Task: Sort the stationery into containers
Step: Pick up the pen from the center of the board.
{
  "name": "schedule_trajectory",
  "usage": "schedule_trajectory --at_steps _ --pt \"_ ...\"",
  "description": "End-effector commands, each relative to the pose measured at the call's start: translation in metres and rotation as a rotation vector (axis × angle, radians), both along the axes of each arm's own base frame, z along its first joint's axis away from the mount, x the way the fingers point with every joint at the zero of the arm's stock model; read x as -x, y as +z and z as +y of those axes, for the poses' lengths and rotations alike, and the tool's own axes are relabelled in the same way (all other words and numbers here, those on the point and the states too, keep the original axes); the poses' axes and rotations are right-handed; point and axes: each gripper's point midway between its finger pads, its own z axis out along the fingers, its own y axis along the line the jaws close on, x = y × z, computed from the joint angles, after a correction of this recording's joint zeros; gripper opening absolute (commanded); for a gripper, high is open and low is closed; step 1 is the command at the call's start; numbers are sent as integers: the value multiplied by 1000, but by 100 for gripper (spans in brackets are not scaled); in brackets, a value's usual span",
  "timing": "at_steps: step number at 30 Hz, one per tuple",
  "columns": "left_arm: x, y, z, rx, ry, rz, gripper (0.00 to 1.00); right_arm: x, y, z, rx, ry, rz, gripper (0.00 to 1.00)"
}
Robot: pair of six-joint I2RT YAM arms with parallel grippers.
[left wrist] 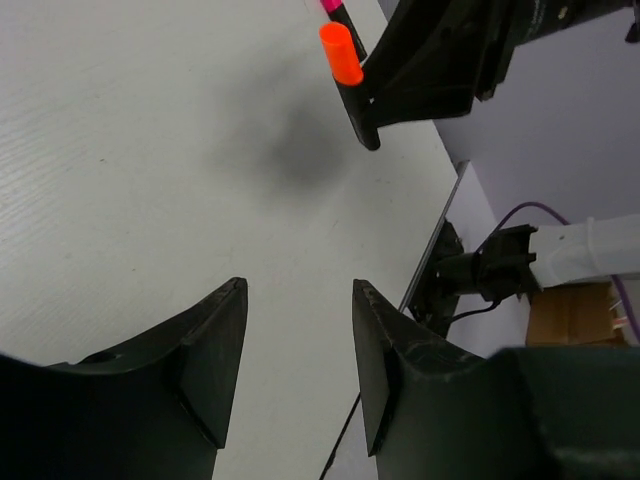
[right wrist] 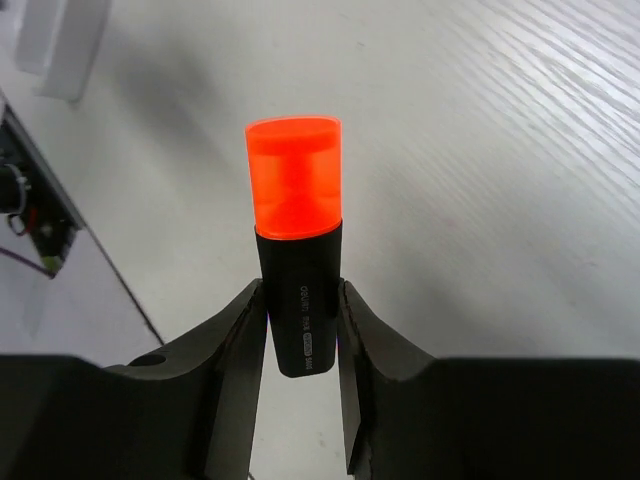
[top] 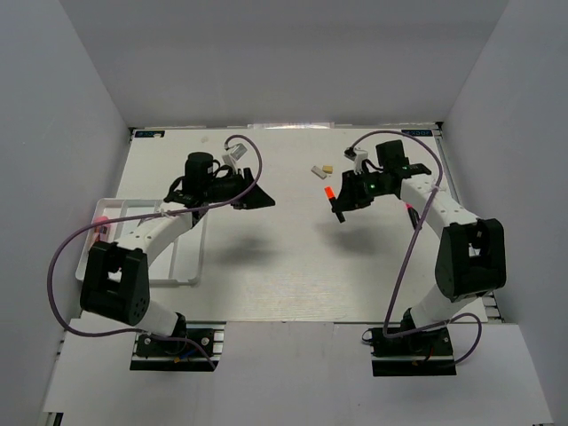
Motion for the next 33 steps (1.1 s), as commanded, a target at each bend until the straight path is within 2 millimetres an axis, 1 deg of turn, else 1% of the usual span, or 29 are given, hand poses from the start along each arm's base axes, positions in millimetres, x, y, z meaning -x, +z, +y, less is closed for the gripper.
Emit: schedule_trajectory --at_steps 1,2,3,4,5,6,7,8,9,10,12,13,14,15,16,17,19,26,31,33 --pt "-8 22 -19 78 32 3 56 4 45 28 -140 35 -37 0" --pt "-9 25 -22 89 35 -12 56 8 47 35 -146 24 -6 0" --pt "-14 26 -22 92 56 -7 55 8 47 38 -147 16 2 0" --pt "-14 25 -28 98 65 10 55 5 47 39 -139 -7 -1 0" --pt "-18 27 -32 102 87 -2 55 10 45 47 -134 -1 12 0" --pt "-21 27 -32 107 102 3 55 10 46 49 -135 -21 27 0" --pt "-19 24 -42 112 93 28 56 9 44 50 -123 -38 27 0" --pt "-24 22 -42 110 104 31 56 9 45 54 -120 -38 22 0" --pt "-21 21 -52 109 88 40 56 6 46 56 -106 -53 14 0" --pt "-21 20 -52 109 87 39 56 7 47 60 -100 -53 9 0" --pt "-18 12 -64 93 65 56 56 5 48 65 -85 -79 20 0" --pt "-19 12 -64 92 70 55 56 4 48 67 -81 -90 23 0" --pt "-19 8 -68 87 64 64 56 4 49 68 -75 -104 30 0" --pt "-20 6 -68 84 69 69 55 7 48 74 -68 -106 32 0" --pt "-22 5 -69 82 73 74 56 4 46 73 -52 -136 35 0" --pt "-21 2 -73 75 71 79 56 5 46 74 -49 -136 32 0" --pt "-23 -1 -73 68 76 89 56 7 46 79 -40 -140 25 0" --pt "-28 4 -78 97 71 98 58 17 44 94 -13 -118 15 0" --pt "-29 -3 -78 88 79 122 58 19 52 104 -19 -95 -13 0" --pt "-27 -5 -79 97 75 132 58 17 53 105 -14 -102 -16 0"
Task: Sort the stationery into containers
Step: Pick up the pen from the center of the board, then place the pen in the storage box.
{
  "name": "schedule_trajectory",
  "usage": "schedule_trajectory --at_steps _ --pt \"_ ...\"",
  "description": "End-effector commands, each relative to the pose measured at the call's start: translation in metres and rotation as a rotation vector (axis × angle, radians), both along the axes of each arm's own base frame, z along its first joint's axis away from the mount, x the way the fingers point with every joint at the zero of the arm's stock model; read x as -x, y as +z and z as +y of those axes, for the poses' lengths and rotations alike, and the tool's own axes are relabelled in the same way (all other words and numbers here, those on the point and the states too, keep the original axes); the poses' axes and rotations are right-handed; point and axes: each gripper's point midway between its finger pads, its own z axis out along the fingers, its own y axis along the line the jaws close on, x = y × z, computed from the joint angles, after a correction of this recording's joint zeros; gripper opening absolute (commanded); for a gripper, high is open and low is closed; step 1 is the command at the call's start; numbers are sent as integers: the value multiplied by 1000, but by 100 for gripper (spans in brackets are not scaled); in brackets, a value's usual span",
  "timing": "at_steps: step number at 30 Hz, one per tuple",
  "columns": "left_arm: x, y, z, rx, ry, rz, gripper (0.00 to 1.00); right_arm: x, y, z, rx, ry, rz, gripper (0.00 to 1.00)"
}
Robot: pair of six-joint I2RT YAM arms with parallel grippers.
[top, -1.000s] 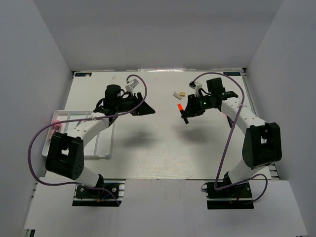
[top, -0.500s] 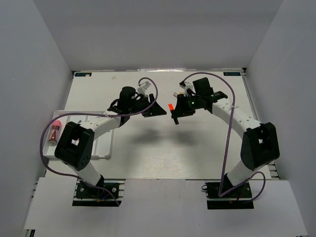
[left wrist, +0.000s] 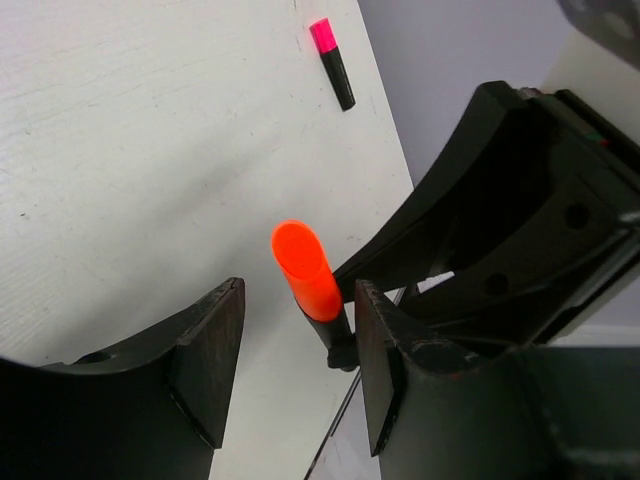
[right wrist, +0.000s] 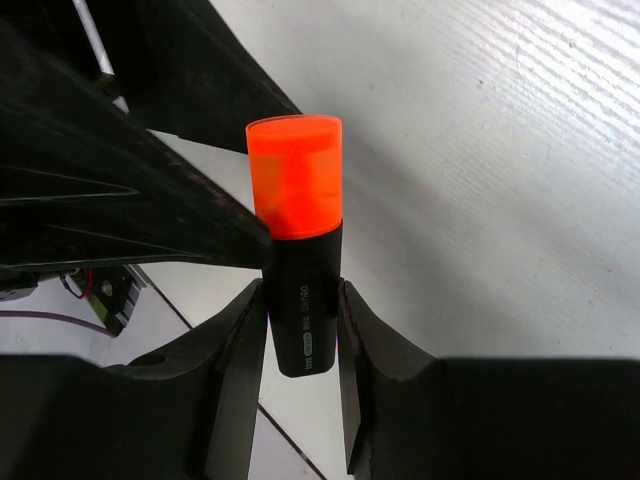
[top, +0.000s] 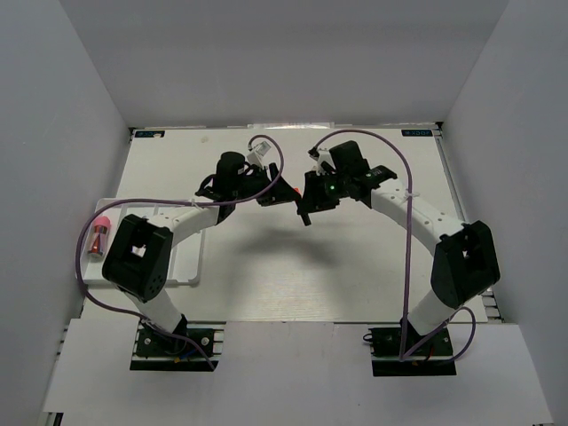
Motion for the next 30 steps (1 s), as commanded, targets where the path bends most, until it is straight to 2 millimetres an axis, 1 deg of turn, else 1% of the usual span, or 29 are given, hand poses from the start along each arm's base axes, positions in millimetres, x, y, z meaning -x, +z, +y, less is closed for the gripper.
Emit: schedule_trajectory --at_steps 1,2,6,7,9,10,12,13,14,15,16,17,18,19,20,21,22,23,24,25,26,27,28,29,30 --pt "-4 10 -4 27 1 -16 57 -14 24 9 -28 -18 -68 0" --pt "-1 8 -7 23 -5 -14 57 -14 24 11 -29 -15 -69 0" --pt "2 4 -6 24 -4 0 51 -15 27 19 -40 -1 -65 0" --pt "3 3 -6 27 -6 -1 45 -15 30 21 -45 4 -68 0" --pt "3 4 -6 27 -7 -2 37 -14 29 26 -54 19 -61 0" --pt "3 3 -5 23 -6 2 30 -14 31 28 -58 30 -64 0" --pt "4 2 -3 16 7 16 24 -12 31 30 -67 52 -64 0" --pt "2 3 1 23 21 22 20 -12 31 29 -67 70 -78 0" --pt "1 -1 7 29 37 49 14 -11 31 29 -67 80 -78 0" --pt "3 2 9 30 44 46 11 -11 31 27 -65 85 -81 3" --pt "-1 1 15 20 64 45 7 -11 29 25 -50 103 -101 29" --pt "-9 3 24 -2 97 14 0 -11 29 22 -41 117 -118 37" --pt "-8 4 32 -26 119 18 0 -7 27 19 -24 134 -120 45" --pt "-11 6 39 -47 134 -7 0 -10 26 11 -8 140 -138 65" --pt "-15 8 48 -63 154 -21 0 -6 26 8 -5 148 -144 71" --pt "-22 10 69 -96 214 -15 0 -8 24 -2 8 140 -146 76" --pt "-28 12 80 -119 243 -35 0 -10 24 -8 17 134 -161 83" --pt "-24 1 95 -200 234 -40 0 -11 23 -17 37 130 -182 85" --pt "-40 18 116 -252 285 -107 0 -10 22 -21 45 138 -186 86" --pt "-46 20 132 -352 276 -193 0 -9 21 -30 61 134 -186 86" --pt "-39 11 149 -443 267 -150 0 -14 19 -40 99 133 -215 86" --pt "-54 32 172 -512 315 -191 0 -14 16 -46 118 139 -217 86" --pt "-58 23 188 -603 283 -200 0 -9 13 -52 141 149 -200 86" --pt "-48 14 205 -664 268 -133 0 -14 11 -64 170 142 -214 85" --pt "-51 20 219 -687 283 -137 0 -14 9 -69 187 135 -214 84"
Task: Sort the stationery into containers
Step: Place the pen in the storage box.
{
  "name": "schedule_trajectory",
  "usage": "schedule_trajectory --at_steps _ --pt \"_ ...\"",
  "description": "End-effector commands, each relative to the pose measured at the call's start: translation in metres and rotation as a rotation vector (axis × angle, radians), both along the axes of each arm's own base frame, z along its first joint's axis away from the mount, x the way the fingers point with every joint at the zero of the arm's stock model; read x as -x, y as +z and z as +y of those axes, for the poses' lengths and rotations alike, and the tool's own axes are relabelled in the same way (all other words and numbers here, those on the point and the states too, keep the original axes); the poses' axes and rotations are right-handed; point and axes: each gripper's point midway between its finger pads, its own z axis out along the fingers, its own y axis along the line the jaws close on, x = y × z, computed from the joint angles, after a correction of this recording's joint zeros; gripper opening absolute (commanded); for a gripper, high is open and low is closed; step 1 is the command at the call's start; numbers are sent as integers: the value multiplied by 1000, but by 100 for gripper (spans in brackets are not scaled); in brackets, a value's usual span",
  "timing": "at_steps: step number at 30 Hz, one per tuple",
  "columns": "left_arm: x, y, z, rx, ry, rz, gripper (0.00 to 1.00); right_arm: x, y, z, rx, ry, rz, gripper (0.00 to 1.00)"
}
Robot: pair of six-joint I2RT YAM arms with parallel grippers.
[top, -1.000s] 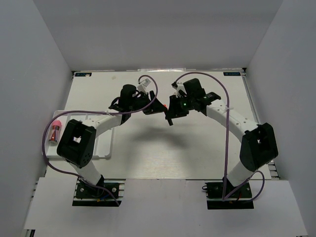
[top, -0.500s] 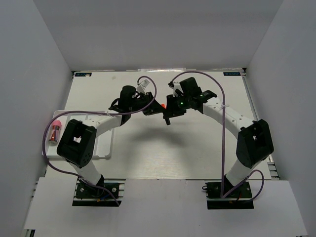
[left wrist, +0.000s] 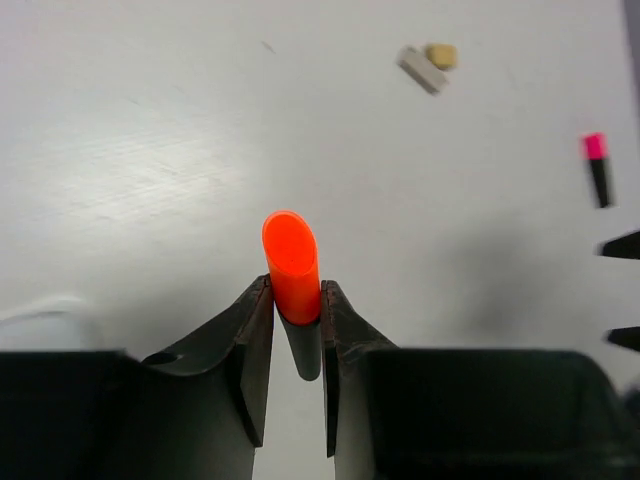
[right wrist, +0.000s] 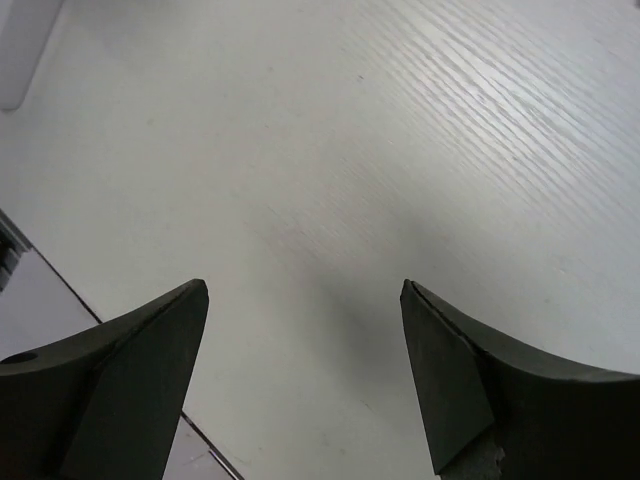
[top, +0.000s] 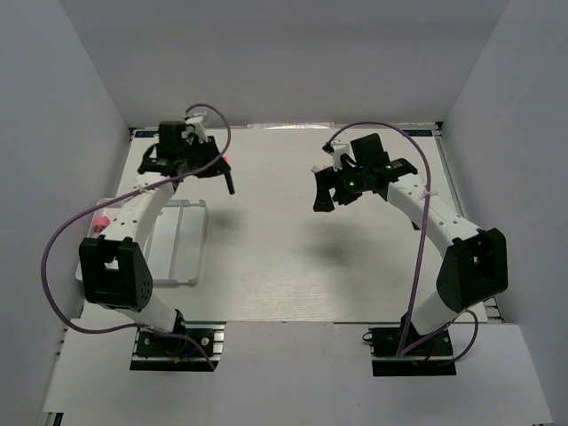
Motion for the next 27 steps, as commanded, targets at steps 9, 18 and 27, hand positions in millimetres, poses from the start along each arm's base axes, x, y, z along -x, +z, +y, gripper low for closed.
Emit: schedule_trajectory --at_steps 9,18,27 --pt "45 -17 186 -475 4 221 0 -3 -6 -85 227 -82 -77 79" --pt "69 -61 226 -533 -65 413 5 -4 -18 -124 283 -148 -41 79" --pt "72 -100 230 -544 -43 462 8 -16 -21 -141 288 -216 -3 79"
